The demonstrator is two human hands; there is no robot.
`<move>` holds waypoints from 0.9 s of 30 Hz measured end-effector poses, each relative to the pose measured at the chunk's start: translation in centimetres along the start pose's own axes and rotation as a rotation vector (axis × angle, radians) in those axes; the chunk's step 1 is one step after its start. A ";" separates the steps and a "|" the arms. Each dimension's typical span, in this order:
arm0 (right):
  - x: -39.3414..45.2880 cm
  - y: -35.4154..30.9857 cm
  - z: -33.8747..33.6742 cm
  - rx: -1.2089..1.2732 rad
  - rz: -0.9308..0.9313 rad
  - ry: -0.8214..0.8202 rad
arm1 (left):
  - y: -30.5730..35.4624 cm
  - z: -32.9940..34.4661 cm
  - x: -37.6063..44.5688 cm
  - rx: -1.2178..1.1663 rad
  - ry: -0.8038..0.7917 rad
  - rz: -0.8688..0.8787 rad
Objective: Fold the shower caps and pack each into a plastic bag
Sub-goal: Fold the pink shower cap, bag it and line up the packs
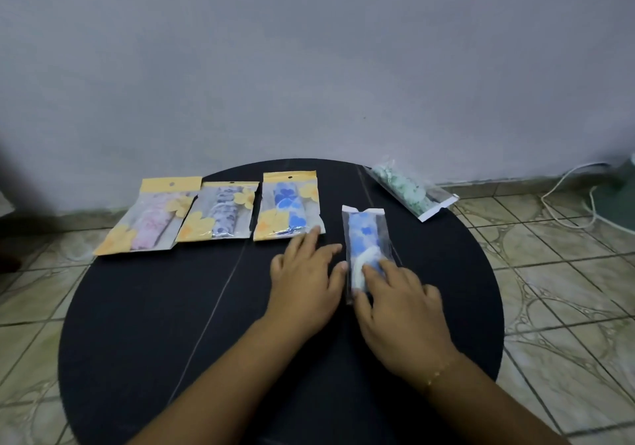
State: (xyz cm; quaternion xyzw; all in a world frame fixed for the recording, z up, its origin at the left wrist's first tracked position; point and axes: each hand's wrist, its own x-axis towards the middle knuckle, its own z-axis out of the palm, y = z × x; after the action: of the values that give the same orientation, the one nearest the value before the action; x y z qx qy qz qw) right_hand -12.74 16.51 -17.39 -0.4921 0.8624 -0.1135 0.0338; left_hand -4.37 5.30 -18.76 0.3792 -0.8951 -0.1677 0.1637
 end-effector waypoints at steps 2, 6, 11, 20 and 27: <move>1.8 0.4 0.2 -0.005 -0.012 -0.037 | -0.9 0.1 1.1 0.104 0.050 0.021; 5.6 1.1 1.1 0.015 -0.055 -0.065 | -2.6 0.3 2.7 0.197 0.065 0.019; 9.6 1.2 2.1 -0.023 -0.110 -0.063 | -3.4 0.8 3.5 0.179 0.018 0.029; 13.5 2.9 2.0 0.009 -0.037 0.134 | -3.9 1.1 4.2 0.135 -0.039 0.046; 15.1 6.8 1.8 -0.125 0.289 0.171 | -3.7 1.1 4.1 0.164 -0.034 0.048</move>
State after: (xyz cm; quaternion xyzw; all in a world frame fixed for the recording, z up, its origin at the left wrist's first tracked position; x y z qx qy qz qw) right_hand -25.90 6.60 -19.84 -0.3528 0.9293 -0.0949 -0.0544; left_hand -5.20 0.03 -20.67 0.3668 -0.9174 -0.0961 0.1208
